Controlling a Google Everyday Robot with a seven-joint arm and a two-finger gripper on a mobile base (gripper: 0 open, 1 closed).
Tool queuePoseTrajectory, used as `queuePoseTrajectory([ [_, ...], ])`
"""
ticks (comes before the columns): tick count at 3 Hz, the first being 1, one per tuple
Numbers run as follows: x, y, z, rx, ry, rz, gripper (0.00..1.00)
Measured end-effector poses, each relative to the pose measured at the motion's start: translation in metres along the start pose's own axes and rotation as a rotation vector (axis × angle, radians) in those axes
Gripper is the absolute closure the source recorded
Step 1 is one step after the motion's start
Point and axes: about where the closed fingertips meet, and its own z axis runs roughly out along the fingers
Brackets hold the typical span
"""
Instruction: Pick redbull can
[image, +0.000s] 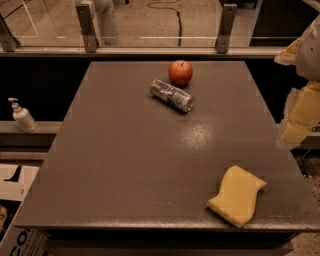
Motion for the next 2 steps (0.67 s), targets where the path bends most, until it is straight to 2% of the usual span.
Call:
queuePoseTrajectory([
  [1, 0.0, 0.0, 0.0, 0.0, 0.0, 0.0, 0.0],
  [2, -0.0047, -0.005, 0.0054, 0.004, -0.047, -0.01, 0.0],
])
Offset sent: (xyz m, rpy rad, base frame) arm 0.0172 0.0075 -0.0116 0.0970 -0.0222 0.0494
